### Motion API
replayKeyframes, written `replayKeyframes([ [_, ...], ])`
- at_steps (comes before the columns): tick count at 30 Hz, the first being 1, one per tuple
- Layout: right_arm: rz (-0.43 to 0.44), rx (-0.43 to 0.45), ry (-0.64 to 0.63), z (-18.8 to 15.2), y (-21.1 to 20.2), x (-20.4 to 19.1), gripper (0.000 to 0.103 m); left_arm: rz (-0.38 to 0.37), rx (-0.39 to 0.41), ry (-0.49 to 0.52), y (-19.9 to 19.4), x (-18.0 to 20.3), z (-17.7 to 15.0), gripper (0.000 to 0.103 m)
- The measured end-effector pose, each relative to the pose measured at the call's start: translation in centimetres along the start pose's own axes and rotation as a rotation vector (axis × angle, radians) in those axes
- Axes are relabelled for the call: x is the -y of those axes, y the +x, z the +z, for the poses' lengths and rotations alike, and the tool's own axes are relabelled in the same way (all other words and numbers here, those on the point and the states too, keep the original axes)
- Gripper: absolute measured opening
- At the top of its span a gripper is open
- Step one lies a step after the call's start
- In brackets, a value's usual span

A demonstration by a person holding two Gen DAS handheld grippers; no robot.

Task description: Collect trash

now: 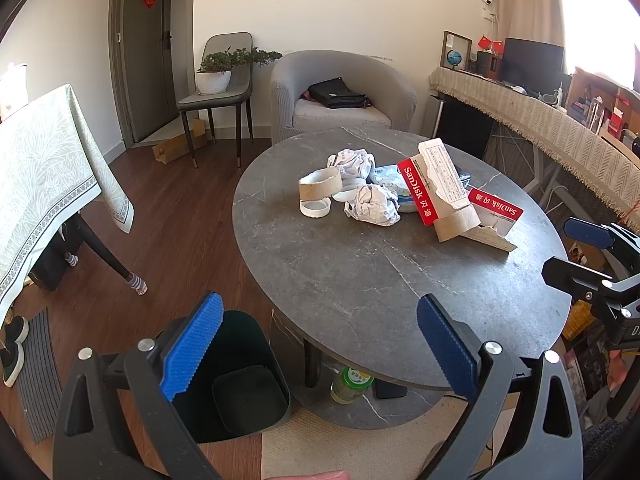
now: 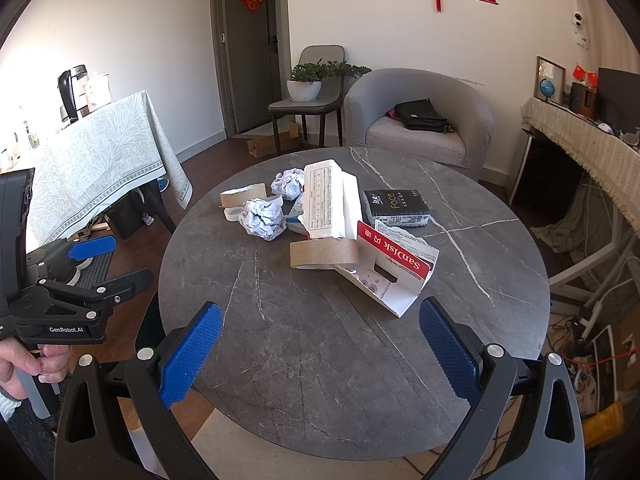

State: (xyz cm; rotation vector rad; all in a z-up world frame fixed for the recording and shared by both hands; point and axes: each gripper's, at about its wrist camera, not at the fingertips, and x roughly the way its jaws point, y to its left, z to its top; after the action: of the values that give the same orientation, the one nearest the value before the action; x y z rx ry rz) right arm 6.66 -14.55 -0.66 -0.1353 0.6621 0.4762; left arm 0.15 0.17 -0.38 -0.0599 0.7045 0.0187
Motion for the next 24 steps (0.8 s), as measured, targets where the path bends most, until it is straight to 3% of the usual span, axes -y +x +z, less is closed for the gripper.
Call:
replayKeyframes([
  [24, -0.001, 0.002, 0.001, 0.05, 0.01, 0.21, 0.100, -0.004, -0.007, 0.001, 0.13, 0.28, -0.01, 0.099],
])
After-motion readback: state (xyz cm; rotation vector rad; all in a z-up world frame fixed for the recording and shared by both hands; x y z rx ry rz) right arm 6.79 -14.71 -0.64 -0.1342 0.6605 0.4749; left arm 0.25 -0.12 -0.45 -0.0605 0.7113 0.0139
